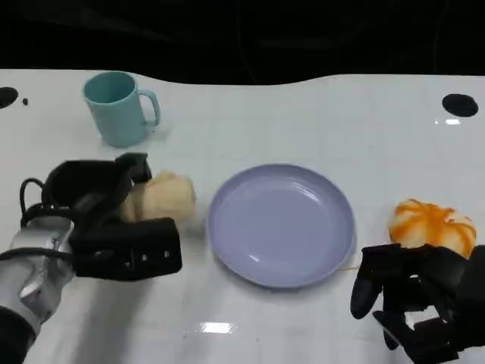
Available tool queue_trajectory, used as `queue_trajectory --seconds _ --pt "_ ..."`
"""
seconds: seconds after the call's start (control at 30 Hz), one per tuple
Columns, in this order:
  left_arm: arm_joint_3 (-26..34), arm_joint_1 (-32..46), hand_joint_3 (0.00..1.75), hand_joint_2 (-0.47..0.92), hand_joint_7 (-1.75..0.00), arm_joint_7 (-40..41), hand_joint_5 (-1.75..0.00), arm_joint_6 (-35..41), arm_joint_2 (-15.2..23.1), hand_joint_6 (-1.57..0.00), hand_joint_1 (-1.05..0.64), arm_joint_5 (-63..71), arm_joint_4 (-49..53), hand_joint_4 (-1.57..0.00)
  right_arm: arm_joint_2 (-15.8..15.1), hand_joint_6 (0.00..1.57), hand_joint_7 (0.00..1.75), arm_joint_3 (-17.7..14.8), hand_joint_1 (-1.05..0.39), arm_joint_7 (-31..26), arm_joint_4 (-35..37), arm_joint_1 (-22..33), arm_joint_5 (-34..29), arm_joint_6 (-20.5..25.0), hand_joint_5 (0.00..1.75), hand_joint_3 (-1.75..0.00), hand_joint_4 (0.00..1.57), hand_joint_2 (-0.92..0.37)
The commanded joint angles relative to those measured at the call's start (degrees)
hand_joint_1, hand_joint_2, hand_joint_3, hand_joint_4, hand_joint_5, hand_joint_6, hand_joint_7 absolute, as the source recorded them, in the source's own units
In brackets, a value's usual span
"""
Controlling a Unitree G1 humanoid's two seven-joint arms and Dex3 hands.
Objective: Grasp the towel on the left side of the plate with the left hand and place it into the plate.
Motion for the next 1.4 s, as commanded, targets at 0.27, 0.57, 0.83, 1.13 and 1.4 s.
queue_trajectory --seconds 0.27,0.57,0.83,1.13,1.4 --pt "1.4 -1.1 0.25 0.89 -1.7 -0.8 -1.75 -2.1 -1.4 -0.55 -0.25 -2.0 -8.2 -0.82 -0.2 0.68 1.43 -0.4 0.05 0.0 0.7 -0.4 0.5 0.1 1.67 -1.06 0.68 -0.6" --pt "-0.9 -2.6 0.17 0.91 -1.63 -2.6 -1.75 -1.4 -8.3 -0.61 -0.26 -1.1 -12.0 -0.83 -1.0 0.68 1.44 -0.9 0.05 0.9 1.0 0.0 0.8 -0.7 1.68 -1.06 0.68 -0.61" --pt "-3.5 -3.5 0.22 0.88 -1.75 -3.2 -1.75 -0.2 -13.1 -0.57 -0.19 0.2 -11.5 -0.86 -0.8 0.68 1.44 -0.6 0.05 0.8 0.4 0.7 0.4 -1.4 1.69 -1.06 0.69 -0.6" --pt "-5.4 -4.2 0.45 0.78 -1.69 -6.8 -1.75 1.1 -15.6 -0.58 -0.23 0.3 -9.9 -0.84 -0.9 0.68 1.44 -0.4 0.05 0.7 -1.1 0.7 0.2 -0.6 1.7 -1.06 0.69 -0.6" --pt "-7.3 -4.3 0.11 0.92 -0.19 -15.6 -1.08 5.0 -14.5 -0.65 -0.34 1.4 -12.1 -0.53 -1.0 0.68 1.43 -0.5 0.05 0.7 -2.3 1.2 0.3 0.4 1.68 -1.07 0.68 -0.59"
